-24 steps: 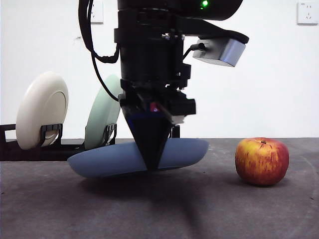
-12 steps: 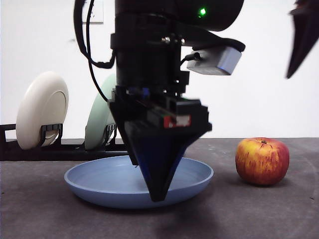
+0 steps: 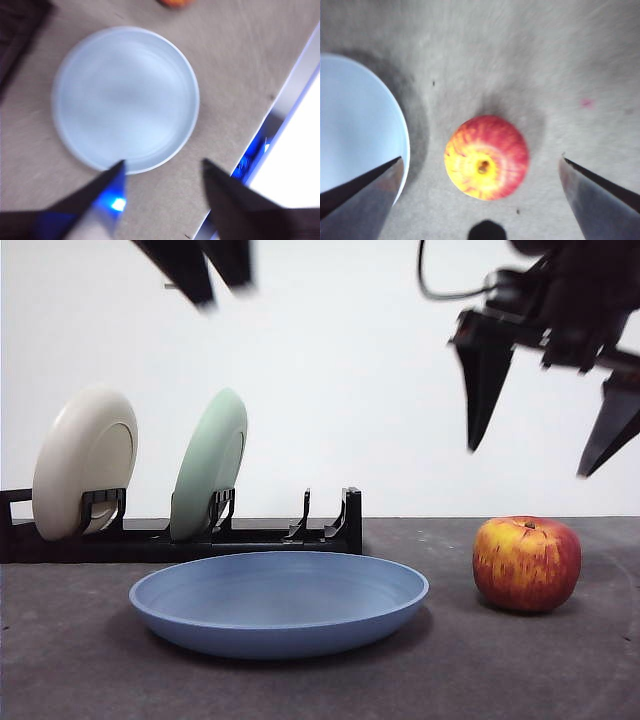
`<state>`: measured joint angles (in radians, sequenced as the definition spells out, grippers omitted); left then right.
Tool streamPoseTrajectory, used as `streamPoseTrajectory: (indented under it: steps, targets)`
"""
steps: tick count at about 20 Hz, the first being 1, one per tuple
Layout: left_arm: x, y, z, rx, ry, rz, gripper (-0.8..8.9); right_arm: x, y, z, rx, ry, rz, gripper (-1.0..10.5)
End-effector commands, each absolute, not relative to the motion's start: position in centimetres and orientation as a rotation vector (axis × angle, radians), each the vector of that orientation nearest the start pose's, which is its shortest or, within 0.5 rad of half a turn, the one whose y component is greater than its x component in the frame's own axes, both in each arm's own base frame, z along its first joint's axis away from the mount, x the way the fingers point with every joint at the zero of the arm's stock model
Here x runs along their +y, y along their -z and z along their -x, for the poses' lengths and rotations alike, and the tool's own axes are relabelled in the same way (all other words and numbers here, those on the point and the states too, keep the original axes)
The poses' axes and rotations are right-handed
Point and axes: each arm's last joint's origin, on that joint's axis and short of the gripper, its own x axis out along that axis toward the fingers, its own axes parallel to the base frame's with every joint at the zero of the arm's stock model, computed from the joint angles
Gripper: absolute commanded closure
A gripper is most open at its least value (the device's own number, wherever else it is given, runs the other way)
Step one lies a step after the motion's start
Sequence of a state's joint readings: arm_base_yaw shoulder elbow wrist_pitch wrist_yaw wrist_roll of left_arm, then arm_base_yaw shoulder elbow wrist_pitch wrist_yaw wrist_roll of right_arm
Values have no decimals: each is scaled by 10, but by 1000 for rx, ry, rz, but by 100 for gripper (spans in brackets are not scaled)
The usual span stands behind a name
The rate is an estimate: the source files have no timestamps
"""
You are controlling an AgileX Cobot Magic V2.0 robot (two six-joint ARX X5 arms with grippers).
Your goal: Take the blue plate from the plate rack,put the plate on the table,take the apple from the table,put the apple in the plate
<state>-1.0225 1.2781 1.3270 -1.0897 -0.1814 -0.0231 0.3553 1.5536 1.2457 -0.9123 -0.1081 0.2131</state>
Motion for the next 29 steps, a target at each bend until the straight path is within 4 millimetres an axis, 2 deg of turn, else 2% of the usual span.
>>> streamPoseTrajectory:
  steps: [1, 4, 8, 12, 16, 17, 22, 24, 26, 29]
  targets:
    - [-172, -363, -118, 845, 704, -467, 822, 116, -244, -289, 1312, -271, -29, 307]
    - [-140, -380, -109, 772, 586, -393, 822, 122, -226, -296, 1371, -252, -21, 307]
    - [-111, -386, -101, 758, 403, -383, 822, 125, -210, -303, 1407, -242, -16, 307]
    - [-98, -384, -100, 775, 277, -440, 822, 127, -196, -306, 1455, -226, -13, 317]
    - [-92, -388, -97, 740, 244, -394, 822, 130, -184, -308, 1495, -219, -8, 328]
    - [-90, -389, -96, 731, 230, -397, 822, 131, -183, -308, 1499, -220, -5, 366]
    - [-78, -393, -85, 713, 246, -360, 823, 133, -183, -305, 1524, -215, 1, 801]
    - [-76, -393, -82, 732, 292, -340, 822, 132, -183, -303, 1535, -209, 2, 855]
    - [-75, -393, -80, 740, 318, -325, 823, 132, -187, -302, 1535, -212, 3, 856]
    - [-76, -392, -80, 747, 333, -321, 822, 135, -207, -299, 1499, -231, 4, 878]
